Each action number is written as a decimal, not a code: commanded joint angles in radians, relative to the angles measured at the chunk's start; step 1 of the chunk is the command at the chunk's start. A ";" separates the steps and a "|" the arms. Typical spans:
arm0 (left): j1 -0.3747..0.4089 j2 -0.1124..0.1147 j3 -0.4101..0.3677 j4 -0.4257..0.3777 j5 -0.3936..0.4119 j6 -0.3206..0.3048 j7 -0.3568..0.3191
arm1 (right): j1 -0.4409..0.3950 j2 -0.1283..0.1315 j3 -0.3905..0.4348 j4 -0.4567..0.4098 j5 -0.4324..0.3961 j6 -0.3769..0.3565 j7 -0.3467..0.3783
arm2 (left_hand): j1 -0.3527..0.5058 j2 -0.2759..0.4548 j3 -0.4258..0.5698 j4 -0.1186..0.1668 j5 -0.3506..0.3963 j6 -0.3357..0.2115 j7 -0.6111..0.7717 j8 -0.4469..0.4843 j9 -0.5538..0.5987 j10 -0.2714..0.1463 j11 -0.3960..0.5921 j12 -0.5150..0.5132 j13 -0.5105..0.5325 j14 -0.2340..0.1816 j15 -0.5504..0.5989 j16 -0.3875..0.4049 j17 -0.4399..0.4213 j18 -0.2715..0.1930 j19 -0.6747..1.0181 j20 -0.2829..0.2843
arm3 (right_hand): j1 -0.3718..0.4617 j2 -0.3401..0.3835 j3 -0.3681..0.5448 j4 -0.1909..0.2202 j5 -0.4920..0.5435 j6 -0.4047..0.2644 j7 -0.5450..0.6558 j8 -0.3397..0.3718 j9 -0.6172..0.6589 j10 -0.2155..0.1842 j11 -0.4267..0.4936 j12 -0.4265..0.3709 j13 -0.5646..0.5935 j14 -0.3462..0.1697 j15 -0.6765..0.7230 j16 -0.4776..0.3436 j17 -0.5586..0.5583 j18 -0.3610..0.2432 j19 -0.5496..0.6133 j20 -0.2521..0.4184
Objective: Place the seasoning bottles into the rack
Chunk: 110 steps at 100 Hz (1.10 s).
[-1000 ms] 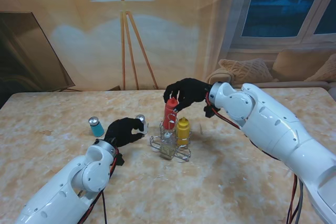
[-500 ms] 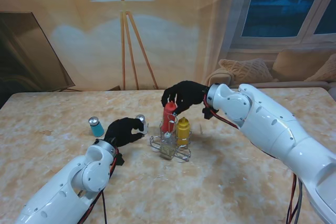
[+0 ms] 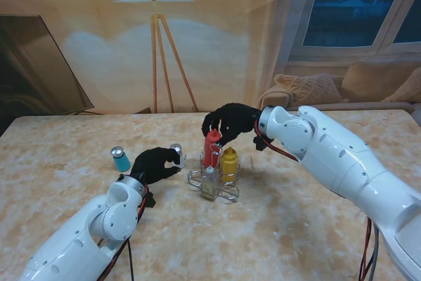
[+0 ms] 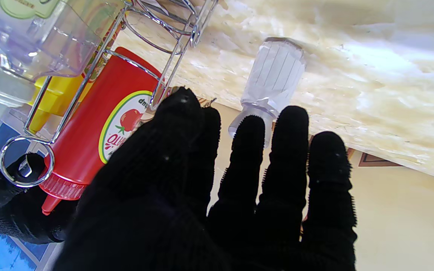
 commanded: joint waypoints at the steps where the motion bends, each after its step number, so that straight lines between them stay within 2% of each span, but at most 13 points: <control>1: 0.000 -0.003 -0.001 -0.001 0.000 0.002 -0.011 | -0.002 -0.010 -0.010 0.004 0.001 -0.009 0.014 | -0.006 0.007 -0.005 -0.014 0.004 -0.009 0.020 -0.003 0.015 -0.014 0.009 0.005 0.018 -0.006 -0.010 -0.005 -0.006 -0.011 -0.005 -0.012 | 0.083 0.073 0.116 0.025 0.116 -0.173 0.210 0.049 0.049 -0.094 0.001 0.017 0.012 -0.027 -0.015 0.012 -0.003 -0.026 -0.008 -0.015; 34: -0.001 -0.002 0.000 0.000 0.001 0.002 -0.012 | 0.012 -0.017 -0.039 0.030 0.005 -0.024 0.012 | -0.004 0.003 -0.002 -0.014 0.004 -0.009 0.020 -0.004 0.015 -0.016 0.010 0.005 0.019 -0.006 -0.009 -0.005 -0.005 -0.011 -0.006 -0.012 | 0.074 0.060 0.134 0.026 0.098 -0.158 0.193 0.037 0.030 -0.090 -0.020 -0.002 -0.003 -0.023 -0.056 -0.011 -0.021 -0.018 -0.029 -0.026; 59: -0.001 -0.002 0.001 0.000 0.002 0.003 -0.012 | 0.014 -0.018 -0.047 0.037 0.009 -0.033 0.013 | -0.004 -0.002 0.005 -0.015 0.004 -0.009 0.021 -0.004 0.014 -0.014 0.010 0.005 0.020 -0.006 -0.009 -0.005 -0.004 -0.015 -0.006 -0.013 | 0.066 0.046 0.160 0.024 0.086 -0.132 0.165 0.036 0.007 -0.080 -0.023 -0.030 -0.008 -0.023 -0.097 -0.027 -0.024 -0.035 -0.045 -0.044; 72: -0.001 -0.002 0.001 0.000 0.003 0.003 -0.013 | 0.014 -0.018 -0.048 0.038 0.013 -0.031 0.018 | -0.002 -0.009 0.009 -0.015 0.004 -0.011 0.023 -0.003 0.016 -0.015 0.011 0.005 0.022 -0.008 -0.008 -0.005 -0.001 -0.016 -0.005 -0.013 | 0.025 0.017 0.190 0.030 0.069 -0.099 0.131 0.032 -0.036 -0.069 -0.011 -0.071 -0.026 -0.017 -0.137 -0.052 -0.038 -0.025 -0.066 -0.066; 83: 0.000 -0.002 0.000 0.000 0.004 0.002 -0.013 | 0.013 -0.016 -0.044 0.034 0.006 -0.027 0.016 | -0.004 -0.012 0.013 -0.016 0.004 -0.011 0.023 -0.003 0.015 -0.016 0.011 0.005 0.021 -0.008 -0.008 -0.005 -0.001 -0.015 -0.006 -0.014 | -0.030 -0.002 0.218 0.030 0.057 -0.067 0.093 0.053 -0.078 -0.059 0.023 -0.139 -0.048 -0.013 -0.144 -0.076 -0.057 -0.006 -0.076 -0.090; 110: -0.001 -0.001 0.000 0.001 0.006 0.002 -0.013 | 0.003 -0.012 -0.024 0.015 0.022 -0.009 0.031 | -0.005 -0.020 0.025 -0.018 0.004 -0.013 0.026 -0.004 0.018 -0.017 0.013 0.005 0.023 -0.008 -0.008 -0.005 -0.002 -0.013 -0.006 -0.014 | -0.120 0.019 0.216 0.046 0.041 -0.021 0.043 0.058 -0.107 -0.035 0.012 -0.162 -0.074 -0.003 -0.159 -0.135 -0.086 0.010 -0.092 -0.109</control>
